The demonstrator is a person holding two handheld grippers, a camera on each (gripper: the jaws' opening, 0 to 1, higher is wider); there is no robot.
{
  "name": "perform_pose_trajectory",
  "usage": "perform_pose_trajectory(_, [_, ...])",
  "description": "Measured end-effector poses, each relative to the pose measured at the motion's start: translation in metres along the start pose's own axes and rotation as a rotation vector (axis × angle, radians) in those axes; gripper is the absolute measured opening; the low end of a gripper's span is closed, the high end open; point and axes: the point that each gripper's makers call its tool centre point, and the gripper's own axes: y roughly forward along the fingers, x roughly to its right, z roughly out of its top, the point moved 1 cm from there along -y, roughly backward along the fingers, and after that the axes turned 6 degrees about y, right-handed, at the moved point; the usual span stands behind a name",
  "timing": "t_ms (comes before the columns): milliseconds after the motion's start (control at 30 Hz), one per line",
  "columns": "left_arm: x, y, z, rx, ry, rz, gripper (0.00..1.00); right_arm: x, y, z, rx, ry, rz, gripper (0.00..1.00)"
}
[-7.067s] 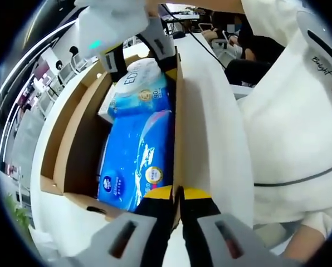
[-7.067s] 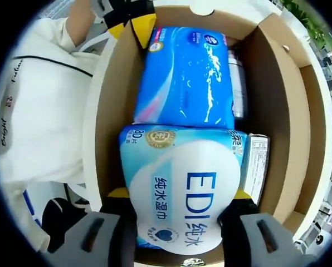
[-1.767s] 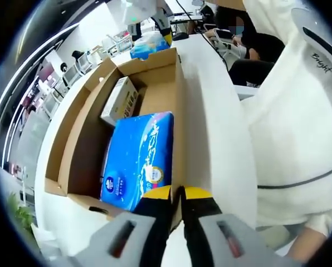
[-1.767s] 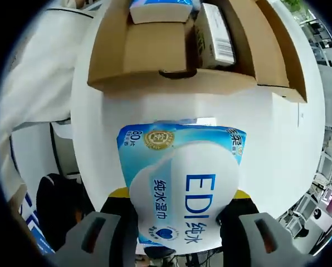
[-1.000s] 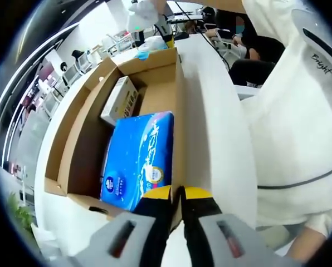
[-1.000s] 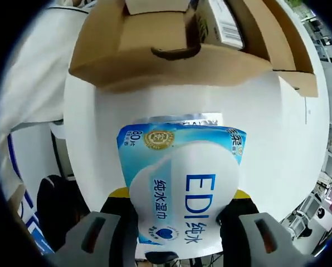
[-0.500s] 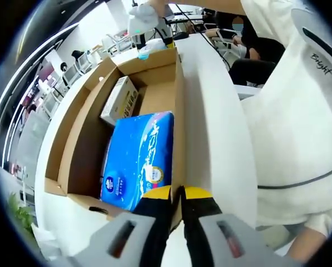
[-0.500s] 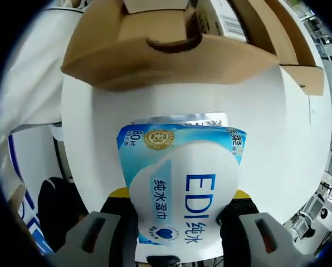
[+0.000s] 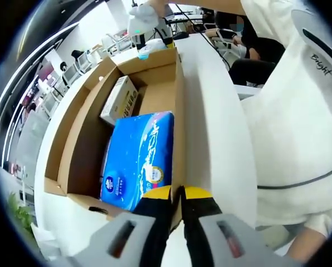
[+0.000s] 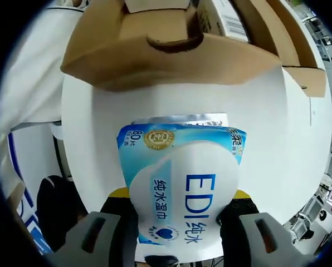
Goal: Operate the shoe box by opening the lid, removing the specified soft item, and placing it in the target area until the item is outside and the box remains undamaged.
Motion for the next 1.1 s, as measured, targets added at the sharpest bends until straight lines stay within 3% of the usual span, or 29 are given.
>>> perform_pose_trajectory(1100, [-0.0013,0.0002,-0.0002,-0.001,0.001,0.001,0.06,0.0015,0.0095,0.0041,0.012,-0.028,-0.001,0.58])
